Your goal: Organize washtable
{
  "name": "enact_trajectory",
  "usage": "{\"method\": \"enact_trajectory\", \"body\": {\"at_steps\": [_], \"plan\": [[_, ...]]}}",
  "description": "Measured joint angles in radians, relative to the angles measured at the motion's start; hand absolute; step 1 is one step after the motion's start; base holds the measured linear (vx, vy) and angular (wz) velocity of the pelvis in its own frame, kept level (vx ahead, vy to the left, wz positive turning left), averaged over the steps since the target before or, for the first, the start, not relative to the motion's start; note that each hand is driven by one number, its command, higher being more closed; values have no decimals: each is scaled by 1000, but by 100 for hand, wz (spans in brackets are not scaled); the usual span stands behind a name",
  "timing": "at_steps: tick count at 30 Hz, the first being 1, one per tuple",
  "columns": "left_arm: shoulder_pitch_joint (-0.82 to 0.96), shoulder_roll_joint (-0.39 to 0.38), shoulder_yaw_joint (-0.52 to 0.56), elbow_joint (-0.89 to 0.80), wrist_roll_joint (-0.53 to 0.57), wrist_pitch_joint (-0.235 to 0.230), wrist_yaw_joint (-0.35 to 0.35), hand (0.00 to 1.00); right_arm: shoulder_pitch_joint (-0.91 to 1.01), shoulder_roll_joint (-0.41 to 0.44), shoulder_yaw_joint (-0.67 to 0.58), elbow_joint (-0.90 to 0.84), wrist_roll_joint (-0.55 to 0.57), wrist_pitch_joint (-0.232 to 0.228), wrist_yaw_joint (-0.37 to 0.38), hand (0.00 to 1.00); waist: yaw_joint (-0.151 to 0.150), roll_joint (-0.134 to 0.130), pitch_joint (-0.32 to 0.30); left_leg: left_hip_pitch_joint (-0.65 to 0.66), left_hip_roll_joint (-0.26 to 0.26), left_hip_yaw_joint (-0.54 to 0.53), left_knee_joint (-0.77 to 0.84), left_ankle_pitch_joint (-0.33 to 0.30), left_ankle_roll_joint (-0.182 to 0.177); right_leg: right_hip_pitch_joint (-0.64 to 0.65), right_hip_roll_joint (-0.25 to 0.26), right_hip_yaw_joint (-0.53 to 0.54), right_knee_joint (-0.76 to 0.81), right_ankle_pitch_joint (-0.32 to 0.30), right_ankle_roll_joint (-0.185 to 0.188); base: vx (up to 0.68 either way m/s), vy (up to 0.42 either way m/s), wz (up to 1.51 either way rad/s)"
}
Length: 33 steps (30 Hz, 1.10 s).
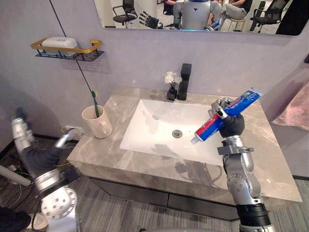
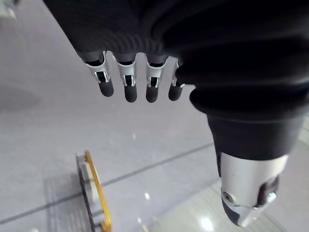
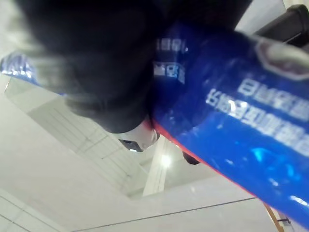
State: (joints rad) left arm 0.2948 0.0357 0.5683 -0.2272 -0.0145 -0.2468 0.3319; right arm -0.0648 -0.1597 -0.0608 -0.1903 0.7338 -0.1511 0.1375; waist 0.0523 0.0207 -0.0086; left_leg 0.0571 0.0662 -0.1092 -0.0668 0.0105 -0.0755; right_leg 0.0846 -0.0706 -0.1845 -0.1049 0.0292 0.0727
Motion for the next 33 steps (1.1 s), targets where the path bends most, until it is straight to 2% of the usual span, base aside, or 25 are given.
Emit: {"method": "enact_trajectory", "body": {"at_steps": [1, 4, 6, 13, 15, 21, 25, 33], "plan": [[0, -10, 10, 43, -24, 1, -4, 0, 0, 1, -11, 0, 0, 0, 0, 100, 15, 1, -2, 0, 0, 0, -1, 0, 0, 0, -1, 0, 0, 0, 0, 0, 0, 0], [2, -20, 14, 196, -66, 6, -26, 0, 0, 5, -21, 0, 0, 0, -1, 100, 18, 5, -6, 0, -2, -6, -1, 0, 0, 2, -2, -6, 0, -2, 0, -8, 1, 5], [18, -34, 13, 338, -94, 31, -50, 0, 0, 16, -21, 0, 0, 0, -1, 100, 18, 2, -9, -6, -1, -12, 0, 0, 0, 0, -1, -12, 0, -5, 0, -13, -3, 9], [21, -43, -38, 595, -90, 69, -96, 0, 0, 38, -18, 0, 0, -2, -3, 100, 19, -8, -15, -11, -1, -27, 1, 0, 0, 2, -4, -28, 0, -8, 1, -7, -2, 7], [20, -43, -73, 670, -88, 79, -118, 0, 0, 38, -18, 0, -11, -23, -7, 100, 19, -8, -15, -11, -1, -27, 1, 0, 0, 2, -5, -28, 0, -9, 1, 0, 0, 0], [15, -43, -155, 817, -51, 88, -162, 0, 0, 49, -18, 0, -45, -40, -31, 100, 17, -10, -14, -11, 0, -27, 4, 0, 0, 4, -4, -28, 0, -9, 1, 0, 0, 0], [5, -23, -260, 943, -49, 110, -204, 0, 0, 49, -9, 0, -78, -41, -35, 100, 18, -21, -7, -10, 3, -29, 10, -1, -1, 9, -3, -29, 0, -9, 1, 0, 0, 0], [-1, -5, -372, 1019, -16, 116, -224, 0, -44, 42, 68, 0, -144, -43, -64, 100, 20, -37, 6, -9, 4, -30, 13, -1, -1, 12, -2, -29, 0, -9, 0, -4, 0, 0]]}}
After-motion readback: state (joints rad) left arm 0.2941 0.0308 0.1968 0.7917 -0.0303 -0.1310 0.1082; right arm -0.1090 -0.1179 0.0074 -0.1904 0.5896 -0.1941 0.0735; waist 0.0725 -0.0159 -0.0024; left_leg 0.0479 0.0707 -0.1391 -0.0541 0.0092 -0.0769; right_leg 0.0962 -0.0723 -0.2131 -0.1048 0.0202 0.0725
